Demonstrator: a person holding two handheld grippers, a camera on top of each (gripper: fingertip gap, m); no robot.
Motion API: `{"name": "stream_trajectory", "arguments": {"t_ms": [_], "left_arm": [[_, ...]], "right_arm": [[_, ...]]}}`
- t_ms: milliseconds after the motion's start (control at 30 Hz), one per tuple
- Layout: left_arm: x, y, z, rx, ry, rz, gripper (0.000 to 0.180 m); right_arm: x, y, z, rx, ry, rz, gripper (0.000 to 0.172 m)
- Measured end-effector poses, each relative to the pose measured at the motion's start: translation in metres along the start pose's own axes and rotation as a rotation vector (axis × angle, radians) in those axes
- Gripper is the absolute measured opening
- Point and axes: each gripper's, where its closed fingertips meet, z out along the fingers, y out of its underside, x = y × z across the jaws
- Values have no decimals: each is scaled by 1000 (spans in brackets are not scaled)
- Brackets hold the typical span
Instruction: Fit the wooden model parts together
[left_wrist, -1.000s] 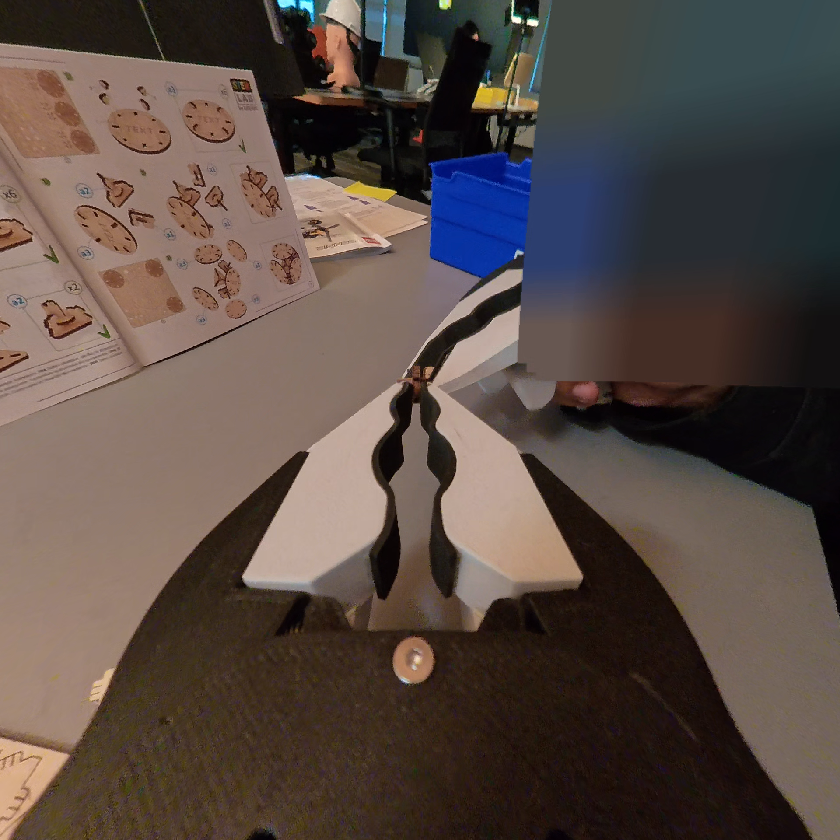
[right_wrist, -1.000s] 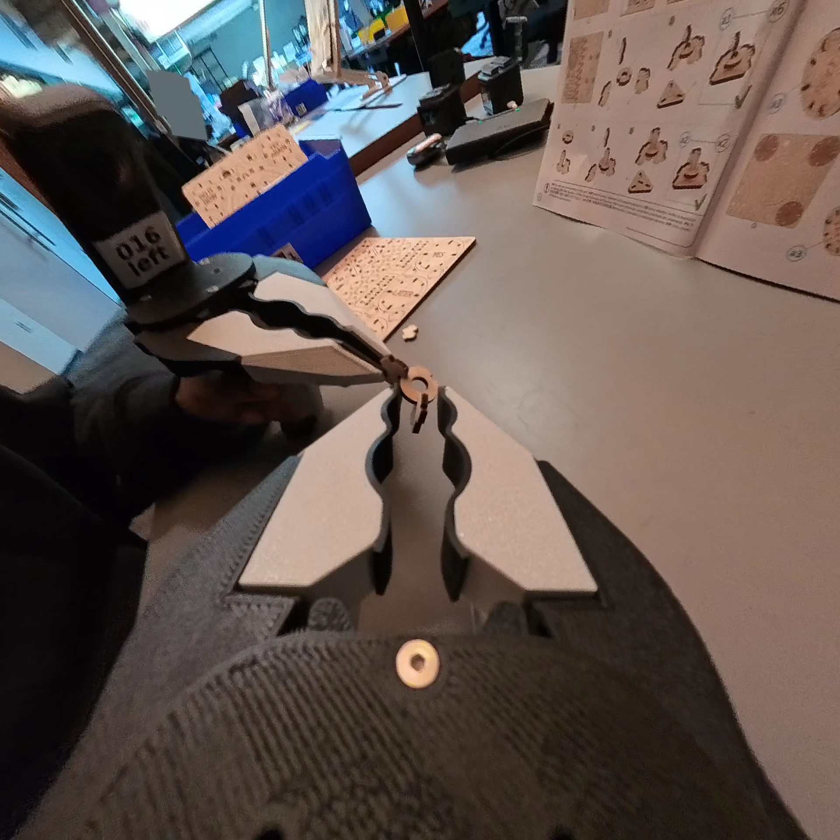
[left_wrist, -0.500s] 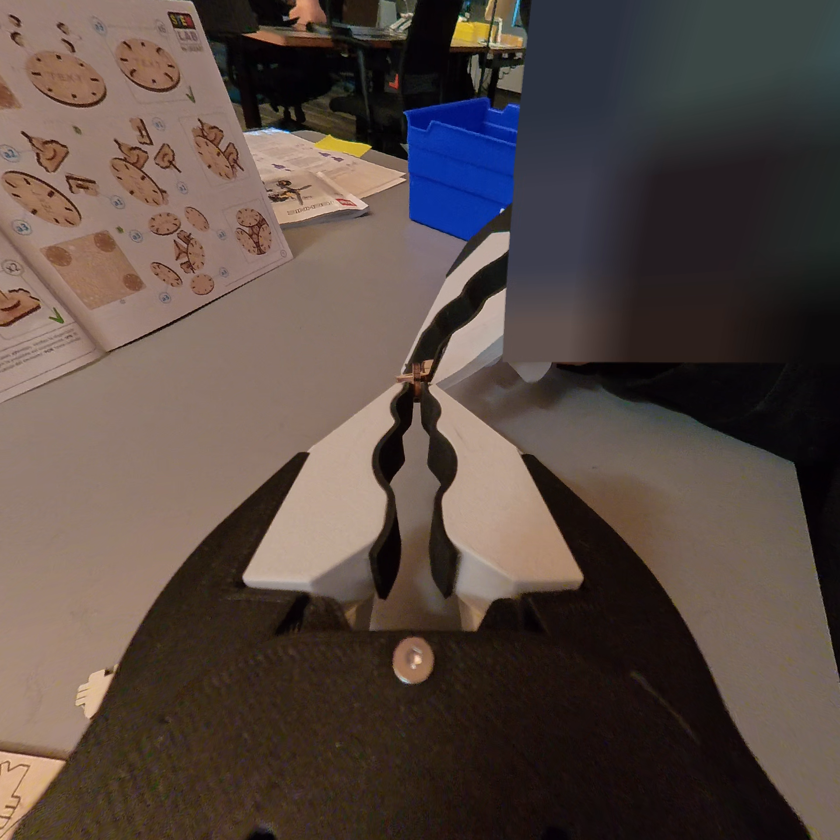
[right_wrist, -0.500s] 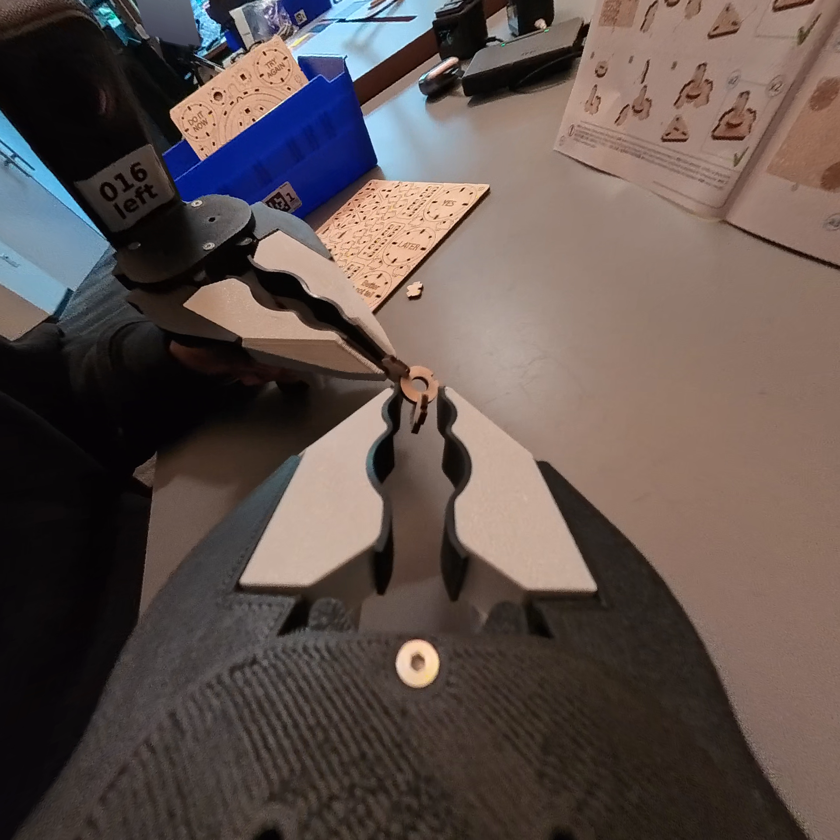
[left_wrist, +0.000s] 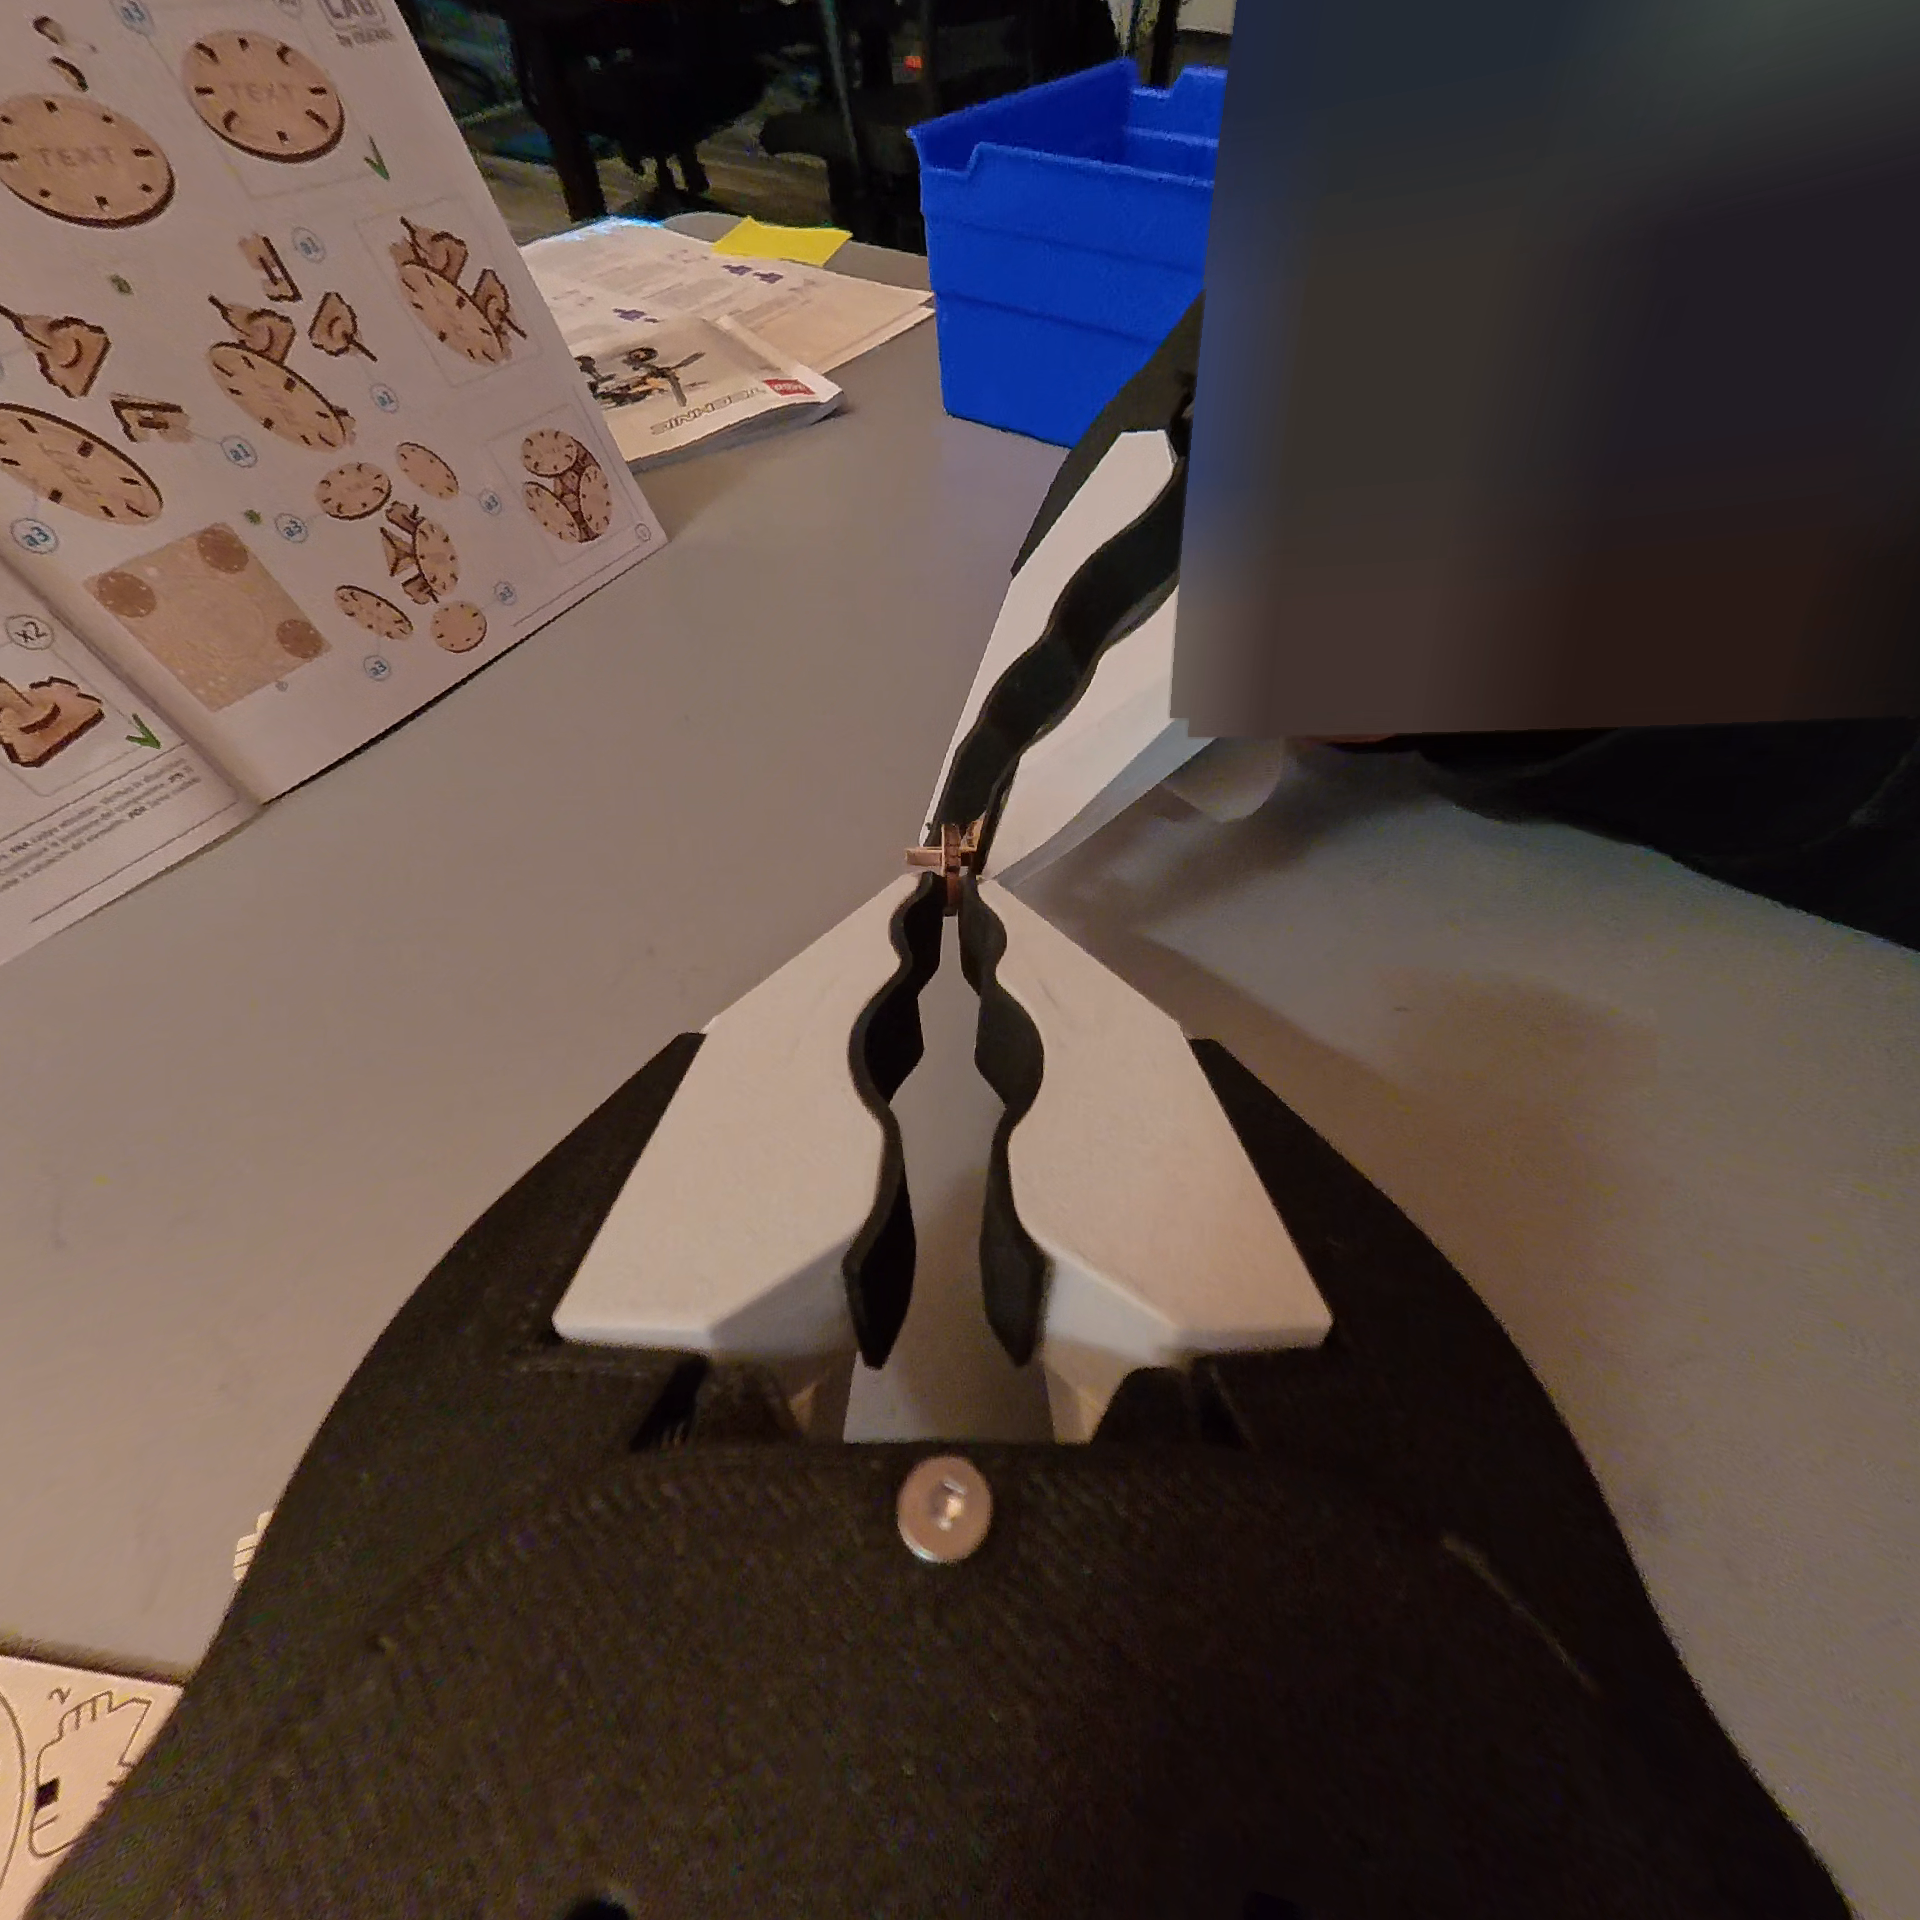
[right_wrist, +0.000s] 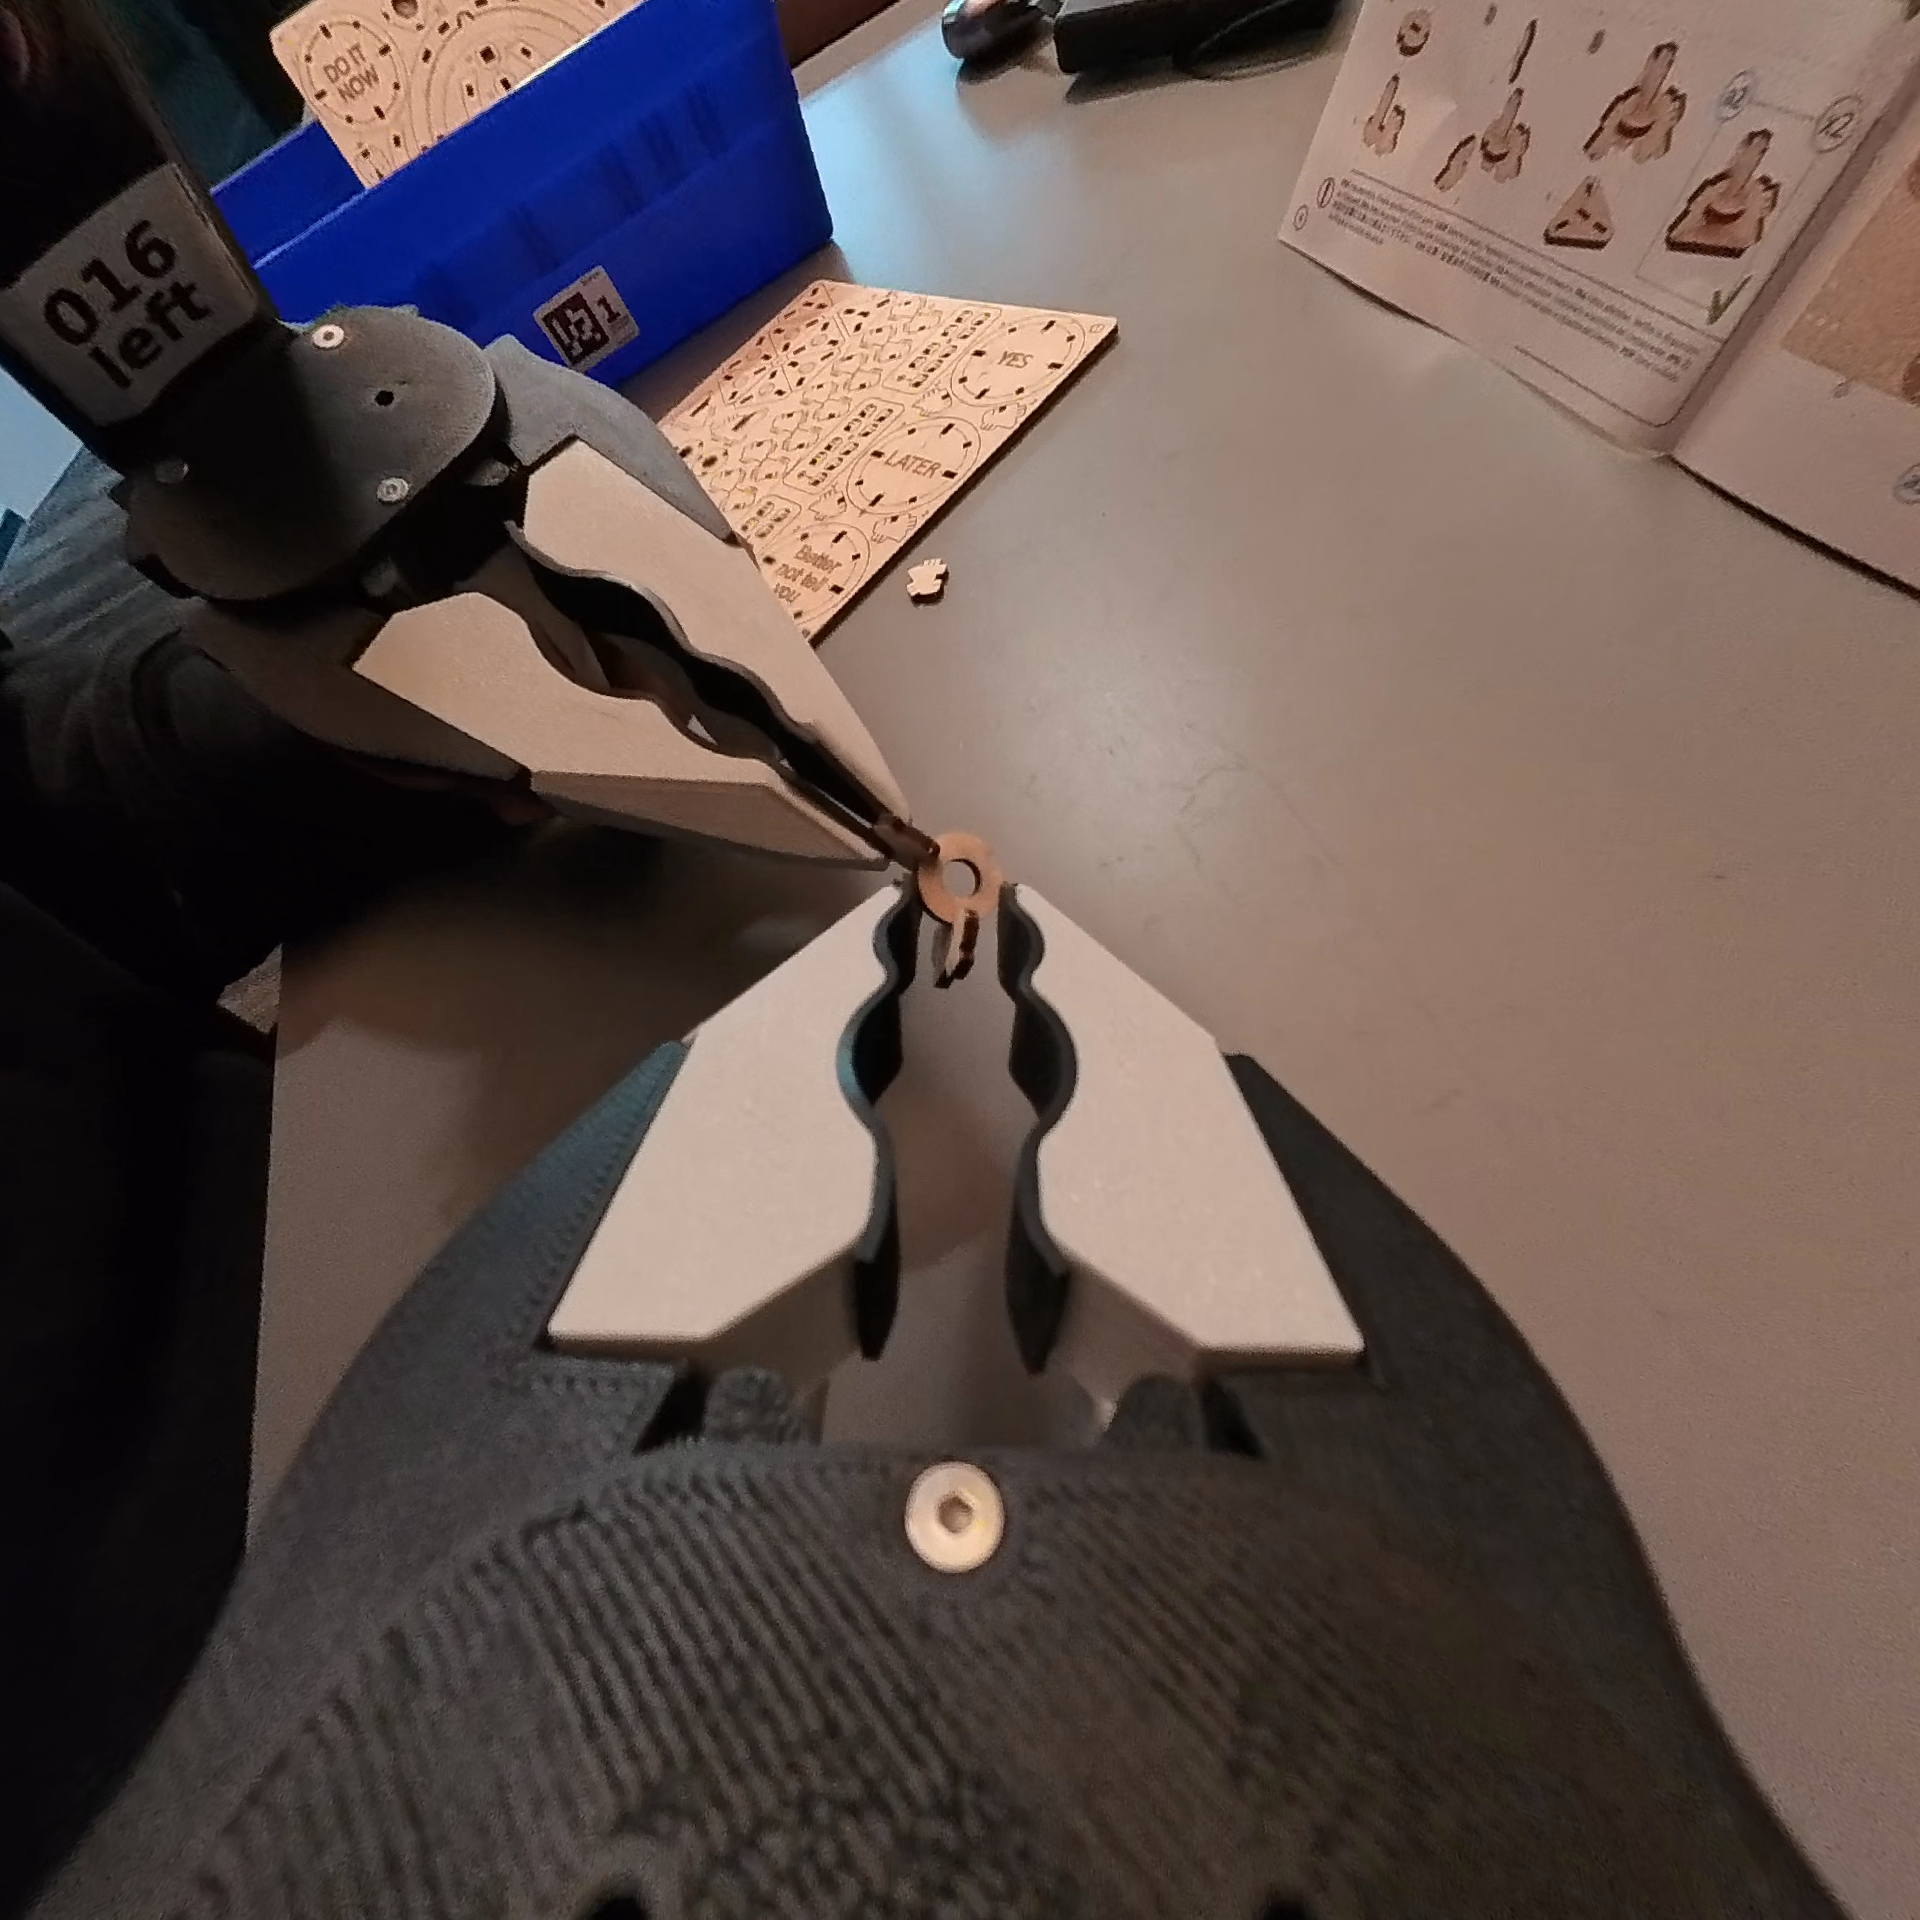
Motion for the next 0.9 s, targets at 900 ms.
{"name": "stream_trajectory", "arguments": {"t_ms": [900], "left_arm": [[-4, 20, 3, -131, 1, -20, 8]], "right_arm": [[1, 10, 13, -69, 118, -229, 13]]}}
